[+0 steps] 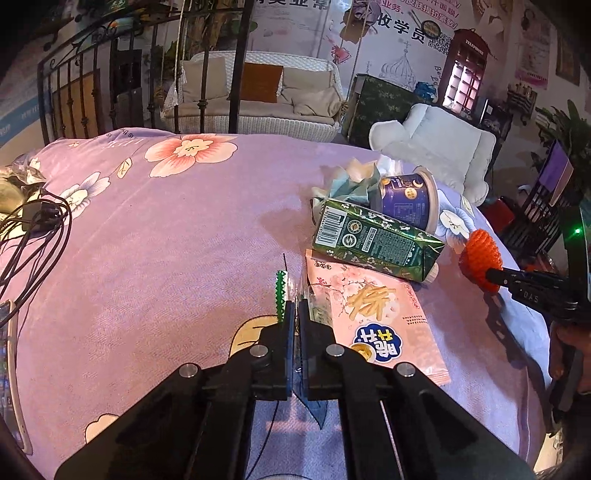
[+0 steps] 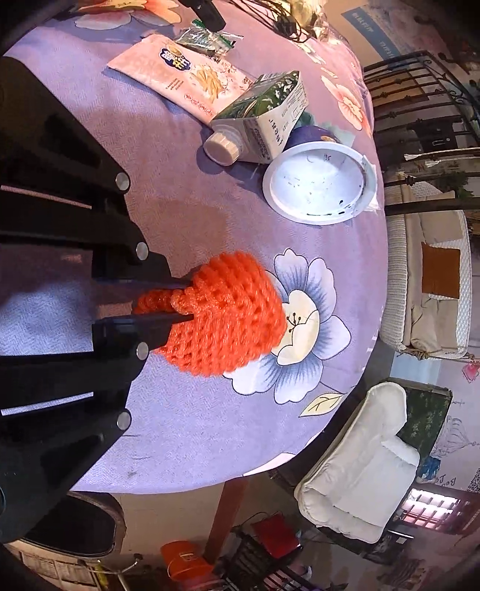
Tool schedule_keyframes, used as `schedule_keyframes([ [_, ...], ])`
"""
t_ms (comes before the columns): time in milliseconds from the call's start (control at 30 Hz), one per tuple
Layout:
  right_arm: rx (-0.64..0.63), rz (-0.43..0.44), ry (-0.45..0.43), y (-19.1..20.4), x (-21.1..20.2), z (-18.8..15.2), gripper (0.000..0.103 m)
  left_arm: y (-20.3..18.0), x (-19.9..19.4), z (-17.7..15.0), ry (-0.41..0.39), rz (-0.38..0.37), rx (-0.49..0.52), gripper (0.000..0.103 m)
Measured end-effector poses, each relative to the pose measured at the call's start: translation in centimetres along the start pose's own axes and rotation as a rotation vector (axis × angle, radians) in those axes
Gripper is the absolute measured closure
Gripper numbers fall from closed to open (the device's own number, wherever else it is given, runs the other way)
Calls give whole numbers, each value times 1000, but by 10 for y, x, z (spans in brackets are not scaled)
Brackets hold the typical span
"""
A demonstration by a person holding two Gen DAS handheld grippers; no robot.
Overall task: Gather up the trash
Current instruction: 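Grasp the orange foam net with the right tool while the left tool grasps the green wrapper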
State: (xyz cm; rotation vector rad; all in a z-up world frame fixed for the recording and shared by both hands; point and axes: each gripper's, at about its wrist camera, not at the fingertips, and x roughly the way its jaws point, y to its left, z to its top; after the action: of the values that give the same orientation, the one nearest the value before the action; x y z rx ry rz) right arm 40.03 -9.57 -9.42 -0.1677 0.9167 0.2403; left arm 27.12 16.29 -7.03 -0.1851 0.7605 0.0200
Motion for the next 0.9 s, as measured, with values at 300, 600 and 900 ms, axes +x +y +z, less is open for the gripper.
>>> schedule_keyframes([
  [300,15,22,-114,2,-46,-22,91,-6,-41,-10,-81,-18,-16,99],
  [600,52,55,-178,-3,-91,-57,91,-44,-83,-29,-158,-50,40,99],
  [900,107,35,-237,-23,-131,-101,91,-105,-91,-48,-153,-192,125,99],
])
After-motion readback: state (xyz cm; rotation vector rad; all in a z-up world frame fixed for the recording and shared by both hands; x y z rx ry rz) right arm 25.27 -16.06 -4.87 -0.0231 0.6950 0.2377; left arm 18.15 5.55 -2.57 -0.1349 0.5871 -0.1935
